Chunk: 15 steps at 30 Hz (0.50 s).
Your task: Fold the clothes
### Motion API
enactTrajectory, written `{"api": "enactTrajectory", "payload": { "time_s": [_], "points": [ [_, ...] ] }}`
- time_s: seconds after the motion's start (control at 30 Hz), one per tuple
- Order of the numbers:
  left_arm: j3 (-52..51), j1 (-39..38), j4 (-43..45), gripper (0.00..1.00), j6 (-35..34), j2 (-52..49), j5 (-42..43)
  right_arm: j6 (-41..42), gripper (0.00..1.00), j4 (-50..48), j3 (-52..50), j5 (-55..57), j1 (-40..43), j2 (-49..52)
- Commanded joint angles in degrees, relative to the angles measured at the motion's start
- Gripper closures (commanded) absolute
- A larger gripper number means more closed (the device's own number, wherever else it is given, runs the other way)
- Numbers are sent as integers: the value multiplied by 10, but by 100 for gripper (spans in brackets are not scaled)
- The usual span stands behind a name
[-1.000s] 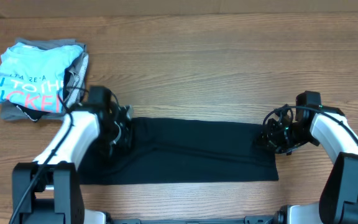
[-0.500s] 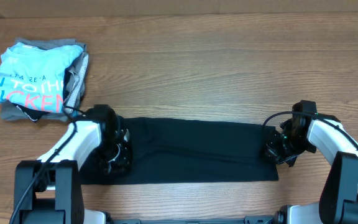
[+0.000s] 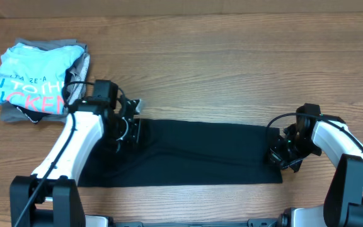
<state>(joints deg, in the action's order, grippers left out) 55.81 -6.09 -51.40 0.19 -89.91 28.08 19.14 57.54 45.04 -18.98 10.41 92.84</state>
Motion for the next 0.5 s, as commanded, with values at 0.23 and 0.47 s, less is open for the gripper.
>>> {"api": "enactTrajectory", "payload": {
  "time_s": [0.23,0.47],
  "points": [
    [-145,-13,65,96,-88,-50,-108,95,90,-44,10,175,1,-9],
    [-123,46,16,96,-105,-48,-111,103,89,-47,10,226,18,-9]
  ]
}}
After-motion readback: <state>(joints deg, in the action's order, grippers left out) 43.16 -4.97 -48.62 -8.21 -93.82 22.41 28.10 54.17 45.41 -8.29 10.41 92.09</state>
